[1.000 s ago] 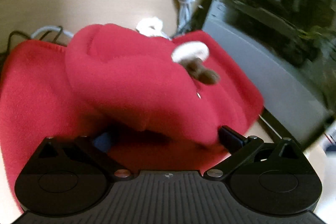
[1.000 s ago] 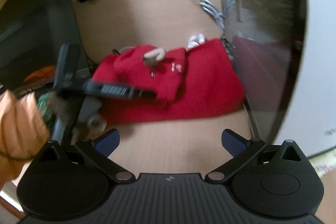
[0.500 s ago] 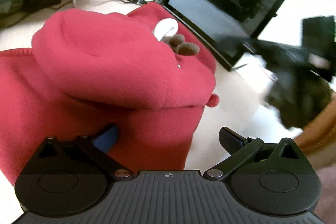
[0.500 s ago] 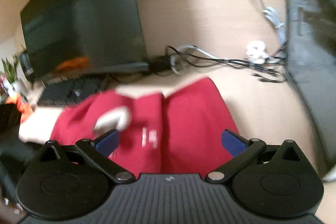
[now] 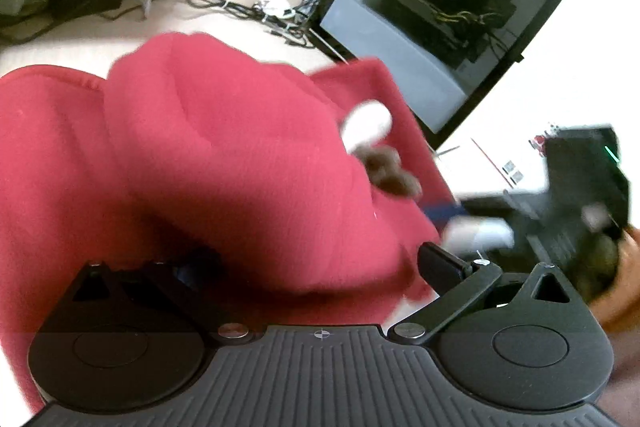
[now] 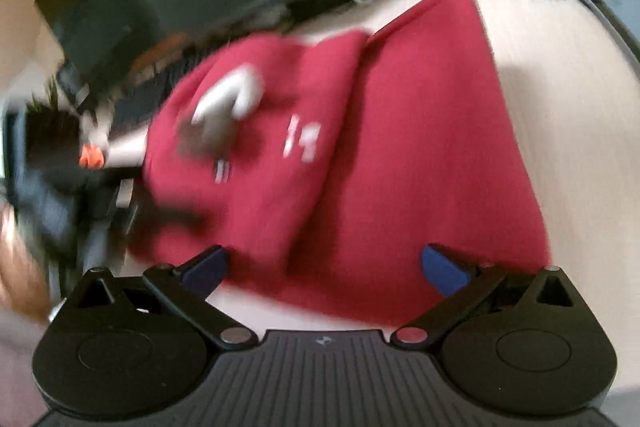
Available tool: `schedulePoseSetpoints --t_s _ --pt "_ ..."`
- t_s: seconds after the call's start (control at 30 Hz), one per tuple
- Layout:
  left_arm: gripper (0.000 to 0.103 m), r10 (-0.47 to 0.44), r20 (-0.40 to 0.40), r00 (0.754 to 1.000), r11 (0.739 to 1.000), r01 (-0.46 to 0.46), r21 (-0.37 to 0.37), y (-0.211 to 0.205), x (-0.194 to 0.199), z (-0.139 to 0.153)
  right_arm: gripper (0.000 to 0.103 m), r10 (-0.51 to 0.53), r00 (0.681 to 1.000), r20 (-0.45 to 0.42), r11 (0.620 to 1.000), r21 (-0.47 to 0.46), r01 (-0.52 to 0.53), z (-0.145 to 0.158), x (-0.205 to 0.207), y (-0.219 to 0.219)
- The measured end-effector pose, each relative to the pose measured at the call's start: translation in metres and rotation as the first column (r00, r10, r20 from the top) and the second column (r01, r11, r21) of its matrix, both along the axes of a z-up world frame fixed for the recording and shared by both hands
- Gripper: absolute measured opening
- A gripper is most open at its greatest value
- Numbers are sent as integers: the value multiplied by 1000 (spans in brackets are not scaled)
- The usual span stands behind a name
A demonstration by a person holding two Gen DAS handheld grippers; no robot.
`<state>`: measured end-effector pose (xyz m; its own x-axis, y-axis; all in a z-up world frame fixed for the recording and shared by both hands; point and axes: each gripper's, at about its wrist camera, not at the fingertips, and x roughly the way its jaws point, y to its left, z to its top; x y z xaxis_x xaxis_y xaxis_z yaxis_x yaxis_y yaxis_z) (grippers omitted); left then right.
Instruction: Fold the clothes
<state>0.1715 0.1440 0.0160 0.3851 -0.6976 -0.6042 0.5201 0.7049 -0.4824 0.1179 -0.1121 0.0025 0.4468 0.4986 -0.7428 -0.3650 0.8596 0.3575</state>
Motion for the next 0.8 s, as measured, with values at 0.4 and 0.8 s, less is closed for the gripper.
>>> schedulePoseSetpoints --t_s 0.4,0.8 --pt "103 247 60 967 962 -237 -136 45 -7 47 103 416 866 277 845 -470 -256 27 -10 73" --pt "103 487 48 872 872 -483 -78 75 -26 36 103 13 787 617 948 -259 187 122 101 34"
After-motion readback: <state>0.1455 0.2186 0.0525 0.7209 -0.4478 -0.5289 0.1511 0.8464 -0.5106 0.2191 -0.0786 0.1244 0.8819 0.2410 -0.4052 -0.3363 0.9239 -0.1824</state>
